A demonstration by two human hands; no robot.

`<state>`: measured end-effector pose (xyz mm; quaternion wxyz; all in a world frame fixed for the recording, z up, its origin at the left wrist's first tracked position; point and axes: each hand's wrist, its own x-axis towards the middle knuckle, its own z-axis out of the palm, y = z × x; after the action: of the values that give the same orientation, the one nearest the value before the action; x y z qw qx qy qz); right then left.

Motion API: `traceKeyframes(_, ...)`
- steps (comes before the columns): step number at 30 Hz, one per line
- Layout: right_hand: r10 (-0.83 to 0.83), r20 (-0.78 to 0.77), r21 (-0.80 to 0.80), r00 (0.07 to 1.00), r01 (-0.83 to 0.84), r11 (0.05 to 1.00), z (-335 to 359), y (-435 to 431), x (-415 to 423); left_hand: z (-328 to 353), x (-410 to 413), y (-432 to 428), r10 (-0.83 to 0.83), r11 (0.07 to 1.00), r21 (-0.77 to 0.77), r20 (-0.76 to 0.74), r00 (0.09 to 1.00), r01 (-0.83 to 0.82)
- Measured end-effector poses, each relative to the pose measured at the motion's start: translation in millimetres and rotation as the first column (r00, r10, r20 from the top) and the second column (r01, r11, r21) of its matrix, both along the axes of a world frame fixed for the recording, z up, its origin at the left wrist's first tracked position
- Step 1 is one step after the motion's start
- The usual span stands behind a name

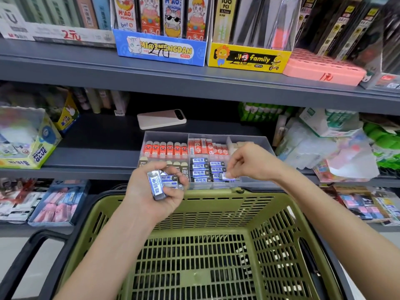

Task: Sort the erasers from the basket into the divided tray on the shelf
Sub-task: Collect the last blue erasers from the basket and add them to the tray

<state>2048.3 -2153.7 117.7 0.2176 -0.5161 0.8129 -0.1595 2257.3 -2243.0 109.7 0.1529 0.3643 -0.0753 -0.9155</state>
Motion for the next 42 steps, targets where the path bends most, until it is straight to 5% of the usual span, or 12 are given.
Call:
traceKeyframes(13, 0.017, -0.092, -0.063, 0.996, -0.023, 0.998, -13.9, -1.0, 14.2, -4.6, -2.6, 1.7, -0.014, 0.999, 0.031, 0.023, 1.000, 0.014)
traceKeyframes(15, 0.006, -0.156, -0.190, 0.988, -0.036, 0.981, -9.2, 2.6, 18.7, -2.7, -5.8, 4.2, -0.015, 0.999, 0.029, 0.026, 1.000, 0.014)
traceKeyframes(19, 0.101, 0.058, -0.466, 0.993, -0.062, 0.882, 11.4, 11.2, 55.1, -0.9, -13.2, 8.9, -0.058, 0.998, 0.018, 0.027, 0.998, 0.058)
traceKeyframes(25, 0.146, -0.089, -0.422, 0.985, -0.170, 0.891, 16.4, 12.4, 96.9, 5.0, -24.1, 22.9, -0.112, 0.990, -0.069, 0.112, 0.987, 0.120)
traceKeyframes(29, 0.158, 0.150, -0.408, 0.976, -0.084, 0.909, 21.7, 18.4, 95.1, 5.7, -28.4, 28.1, -0.074, 0.993, -0.083, 0.130, 0.989, 0.085)
traceKeyframes(34, 0.164, 0.589, -0.422, 0.792, 0.128, 0.897, 33.6, 29.2, 69.5, 1.7, -29.3, 28.4, -0.146, 0.956, -0.221, 0.205, 0.968, 0.191)
traceKeyframes(39, 0.094, 0.647, -0.454, 0.756, 0.283, 0.845, 38.2, 39.3, 46.7, 2.3, -21.4, 36.8, -0.346, 0.688, -0.629, 0.152, 0.926, 0.361)
traceKeyframes(42, 0.064, 0.678, -0.413, 0.732, 0.307, 0.857, 36.0, 45.3, 41.0, 4.7, -28.1, 39.1, -0.275, 0.614, -0.722, 0.183, 0.944, 0.319)
